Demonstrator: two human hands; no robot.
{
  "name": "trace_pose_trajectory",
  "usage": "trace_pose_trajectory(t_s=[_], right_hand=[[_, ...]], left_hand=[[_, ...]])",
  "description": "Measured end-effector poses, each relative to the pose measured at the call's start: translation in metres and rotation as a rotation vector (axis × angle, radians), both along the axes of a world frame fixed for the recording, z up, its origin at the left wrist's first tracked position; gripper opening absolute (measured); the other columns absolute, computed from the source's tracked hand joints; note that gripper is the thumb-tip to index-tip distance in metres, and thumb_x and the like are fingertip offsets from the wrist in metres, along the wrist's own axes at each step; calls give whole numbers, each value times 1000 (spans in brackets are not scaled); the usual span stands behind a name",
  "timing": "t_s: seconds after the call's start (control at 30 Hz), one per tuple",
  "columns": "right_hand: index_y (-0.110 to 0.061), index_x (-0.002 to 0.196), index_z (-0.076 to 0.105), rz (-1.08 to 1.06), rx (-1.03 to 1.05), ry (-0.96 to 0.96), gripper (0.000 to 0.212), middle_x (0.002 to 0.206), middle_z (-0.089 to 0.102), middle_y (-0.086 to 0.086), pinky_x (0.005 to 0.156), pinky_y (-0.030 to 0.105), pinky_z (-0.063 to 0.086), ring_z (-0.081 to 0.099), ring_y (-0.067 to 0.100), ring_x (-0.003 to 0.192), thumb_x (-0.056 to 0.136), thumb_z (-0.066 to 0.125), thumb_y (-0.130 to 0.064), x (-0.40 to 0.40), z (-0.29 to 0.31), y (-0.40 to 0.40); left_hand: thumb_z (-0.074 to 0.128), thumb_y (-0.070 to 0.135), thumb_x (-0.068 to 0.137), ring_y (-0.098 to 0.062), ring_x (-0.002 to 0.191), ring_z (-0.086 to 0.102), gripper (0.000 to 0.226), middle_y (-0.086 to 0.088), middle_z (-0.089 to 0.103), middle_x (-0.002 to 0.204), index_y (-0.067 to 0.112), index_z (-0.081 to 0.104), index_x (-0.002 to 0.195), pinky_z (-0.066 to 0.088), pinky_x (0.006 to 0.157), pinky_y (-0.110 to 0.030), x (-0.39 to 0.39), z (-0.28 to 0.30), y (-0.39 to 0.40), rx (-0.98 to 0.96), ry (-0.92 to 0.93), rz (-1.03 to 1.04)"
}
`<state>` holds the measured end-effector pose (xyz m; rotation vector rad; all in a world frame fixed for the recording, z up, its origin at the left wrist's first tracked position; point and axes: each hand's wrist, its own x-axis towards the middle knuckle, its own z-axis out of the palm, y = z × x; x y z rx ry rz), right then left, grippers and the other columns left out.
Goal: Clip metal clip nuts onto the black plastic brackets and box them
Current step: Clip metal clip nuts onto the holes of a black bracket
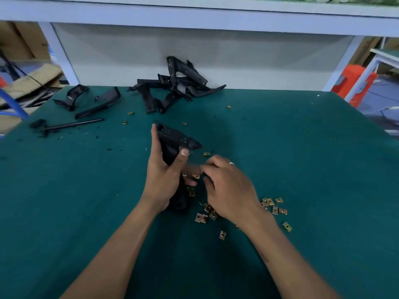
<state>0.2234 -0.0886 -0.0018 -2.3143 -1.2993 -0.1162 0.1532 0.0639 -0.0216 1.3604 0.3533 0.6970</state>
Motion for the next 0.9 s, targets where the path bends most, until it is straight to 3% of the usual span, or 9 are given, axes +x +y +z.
trace_pose_trajectory(t_s=[0.1, 0.17, 0.3, 0.47, 0.6, 0.7, 0.83, 0.9], right_hand=[[-12, 127, 66, -48, -69, 64, 27, 126, 53, -3, 84, 43, 56, 56, 23, 112, 101, 59, -17, 8, -4, 4], [-11, 126, 67, -60, -82, 83, 27, 121, 54, -1, 89, 40, 52, 54, 22, 112, 103, 59, -22, 16, -6, 10], [-12, 110, 73, -61, -67, 82, 17, 102, 58, -2, 80, 33, 49, 56, 20, 97, 102, 59, -14, 23, -9, 17], [-11, 113, 74, -116, 65, 68, 21, 103, 64, 1, 77, 32, 54, 62, 20, 91, 97, 60, -9, 32, -8, 7], [-12, 96, 80, -117, 291, 59, 16, 90, 67, -2, 72, 28, 53, 62, 12, 79, 91, 66, -7, 34, 3, -6], [-11, 98, 81, -117, 414, 224, 19, 89, 71, -1, 75, 26, 57, 68, 11, 78, 88, 68, -2, 32, 6, -14], [-11, 91, 77, -88, 699, 770, 23, 80, 75, 2, 75, 32, 61, 74, 21, 71, 90, 64, 8, 31, 11, -13], [-7, 84, 75, -49, 811, 954, 23, 78, 74, 4, 75, 32, 61, 73, 22, 73, 88, 65, 13, 30, 14, -12]], left_hand=[[65, 18, 100, -30, 58, 69, 76, -4, 71, 94, 39, 19, 158, 56, 47, -35, -2, 0, 0, 1, -29, -3], [65, 16, 100, -28, 50, 64, 70, -4, 70, 90, 36, 26, 154, 54, 46, -35, -2, 0, 0, -8, -40, 6], [63, 15, 101, -27, 45, 56, 67, -11, 65, 80, 43, 28, 151, 50, 42, -33, 0, -2, -2, 43, -10, -7], [57, 16, 104, -26, 42, 47, 53, -1, 60, 81, 38, 34, 147, 46, 41, -31, 5, -5, 3, 106, 17, -42], [58, 24, 103, -24, 39, 46, 57, 2, 56, 64, 43, 30, 148, 46, 41, -30, 5, -5, 1, 134, 74, -93], [59, 31, 102, -22, 40, 47, 60, 6, 57, 63, 42, 25, 151, 47, 42, -31, 4, -5, -2, 162, 103, -126], [56, 25, 104, -20, 42, 45, 62, 9, 57, 66, 39, 23, 154, 47, 43, -31, 2, -4, -5, 181, 108, -199], [52, 18, 105, -20, 44, 42, 60, 5, 52, 70, 41, 24, 153, 45, 44, -31, 0, -3, -7, 169, 110, -261]])
